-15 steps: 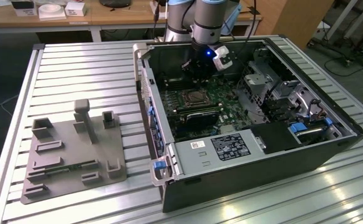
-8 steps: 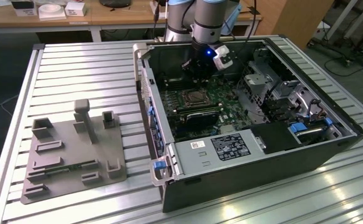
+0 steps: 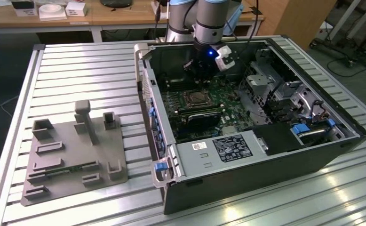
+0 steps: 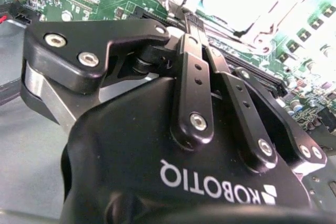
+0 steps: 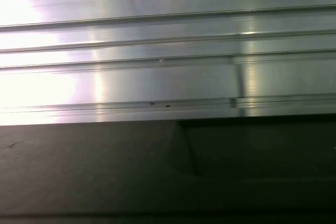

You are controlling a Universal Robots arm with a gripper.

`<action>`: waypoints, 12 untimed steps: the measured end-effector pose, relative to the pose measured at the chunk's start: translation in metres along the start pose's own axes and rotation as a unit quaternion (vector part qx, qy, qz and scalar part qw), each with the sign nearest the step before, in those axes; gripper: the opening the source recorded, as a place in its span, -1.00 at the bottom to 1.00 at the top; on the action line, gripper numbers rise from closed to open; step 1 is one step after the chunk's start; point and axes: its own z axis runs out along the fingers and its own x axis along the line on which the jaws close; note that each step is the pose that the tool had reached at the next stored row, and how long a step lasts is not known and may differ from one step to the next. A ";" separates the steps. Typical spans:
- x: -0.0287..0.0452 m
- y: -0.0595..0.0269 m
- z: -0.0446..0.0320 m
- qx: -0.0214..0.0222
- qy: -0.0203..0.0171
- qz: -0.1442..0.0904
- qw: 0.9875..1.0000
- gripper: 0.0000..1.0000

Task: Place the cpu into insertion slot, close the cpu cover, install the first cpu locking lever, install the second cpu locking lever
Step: 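Install the first cpu locking lever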

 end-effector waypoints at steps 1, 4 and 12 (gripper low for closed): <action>-0.0001 0.0000 0.0000 0.000 0.000 0.000 1.000 -0.80; -0.0003 0.0000 0.0001 0.002 0.000 0.000 1.000 -0.80; -0.0006 0.0000 0.0005 0.010 0.000 0.000 1.000 -0.80</action>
